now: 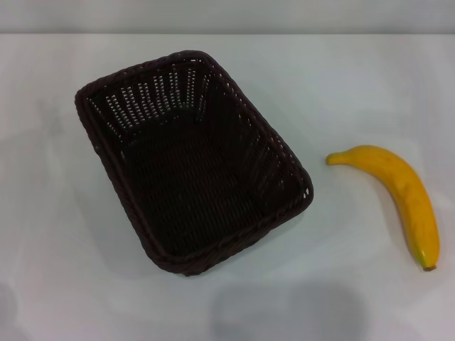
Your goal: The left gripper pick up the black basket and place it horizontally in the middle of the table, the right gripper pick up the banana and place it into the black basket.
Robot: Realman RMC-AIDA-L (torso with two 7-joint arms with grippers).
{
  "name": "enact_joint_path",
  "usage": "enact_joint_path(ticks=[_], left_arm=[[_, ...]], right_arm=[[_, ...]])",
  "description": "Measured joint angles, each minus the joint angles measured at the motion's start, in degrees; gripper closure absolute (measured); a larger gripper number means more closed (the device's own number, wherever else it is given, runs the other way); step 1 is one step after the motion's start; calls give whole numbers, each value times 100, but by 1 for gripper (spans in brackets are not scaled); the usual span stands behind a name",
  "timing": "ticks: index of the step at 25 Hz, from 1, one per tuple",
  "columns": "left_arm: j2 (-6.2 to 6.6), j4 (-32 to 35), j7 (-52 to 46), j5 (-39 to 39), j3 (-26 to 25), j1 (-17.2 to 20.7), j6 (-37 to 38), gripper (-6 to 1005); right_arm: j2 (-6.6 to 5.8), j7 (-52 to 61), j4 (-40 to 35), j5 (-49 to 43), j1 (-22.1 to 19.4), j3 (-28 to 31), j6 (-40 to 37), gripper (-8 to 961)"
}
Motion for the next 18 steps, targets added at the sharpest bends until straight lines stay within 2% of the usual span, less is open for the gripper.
enact_joint_path(ticks=[6, 18], left_arm=[[27, 46, 31, 61, 9, -53, 185, 299], [13, 13, 33, 243, 12, -84, 157, 300]], right_arm=[[19, 336, 6, 7, -125, -19, -19, 229], [-19, 371, 6, 9, -131, -19, -123, 229]])
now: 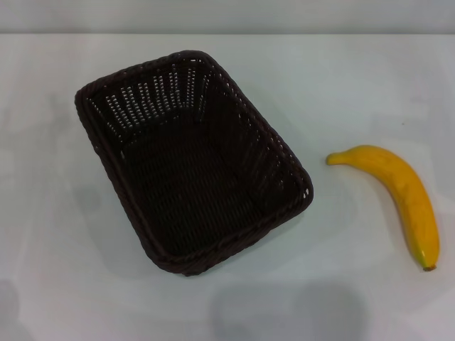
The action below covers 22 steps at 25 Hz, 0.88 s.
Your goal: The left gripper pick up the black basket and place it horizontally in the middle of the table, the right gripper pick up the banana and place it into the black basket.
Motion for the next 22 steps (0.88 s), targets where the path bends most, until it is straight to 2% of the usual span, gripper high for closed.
enact_joint_path(ticks=[13, 22], left_arm=[[1, -6, 0, 82, 3, -38, -34, 299], [-15, -7, -3, 276, 9, 117, -233, 300]], right_arm=[[-32, 0, -2, -13, -9, -29, -3, 228], [7, -1, -39, -40, -78, -43, 23, 228]])
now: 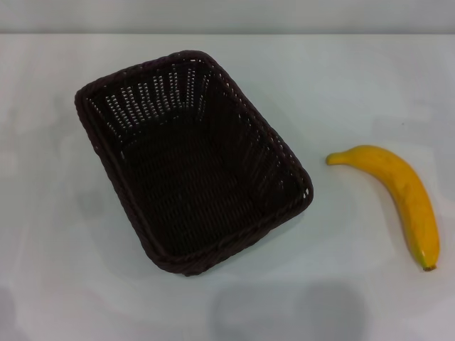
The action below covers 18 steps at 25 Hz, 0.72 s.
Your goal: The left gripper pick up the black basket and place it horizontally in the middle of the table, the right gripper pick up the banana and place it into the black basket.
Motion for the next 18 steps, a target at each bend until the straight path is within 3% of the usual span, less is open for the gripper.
enact_joint_path(ticks=[18], left_arm=[[-4, 1, -32, 111, 0, 108, -108, 299]], right_arm=[[14, 59, 2, -3, -1, -178, -13, 229]])
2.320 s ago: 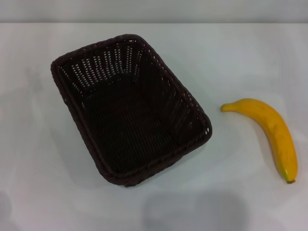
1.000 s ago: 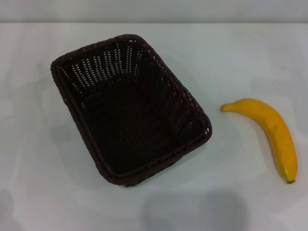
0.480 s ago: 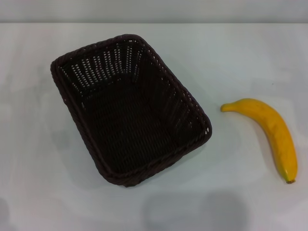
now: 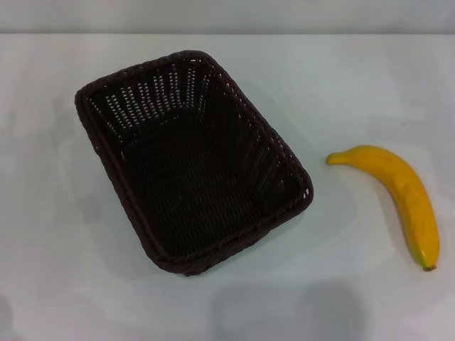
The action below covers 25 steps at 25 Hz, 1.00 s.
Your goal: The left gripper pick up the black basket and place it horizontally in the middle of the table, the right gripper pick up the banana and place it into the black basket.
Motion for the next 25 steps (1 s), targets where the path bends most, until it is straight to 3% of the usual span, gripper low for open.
enact_joint_path(ticks=[10, 16, 22, 25], left_arm=[[12, -4, -110, 27, 0, 24, 46, 299], [60, 94, -659, 370, 0, 28, 261, 300], [137, 985, -2380, 2105, 0, 38, 1174, 301], [331, 1488, -3883, 3480, 1, -2, 1526, 301]], right_arm=[[0, 248, -33, 0, -69, -253, -7, 229], [5, 256, -1, 0, -79, -273, -8, 228], [27, 269, 23, 0, -79, -291, 14, 228], [34, 388, 20, 0, -79, -364, 41, 228]])
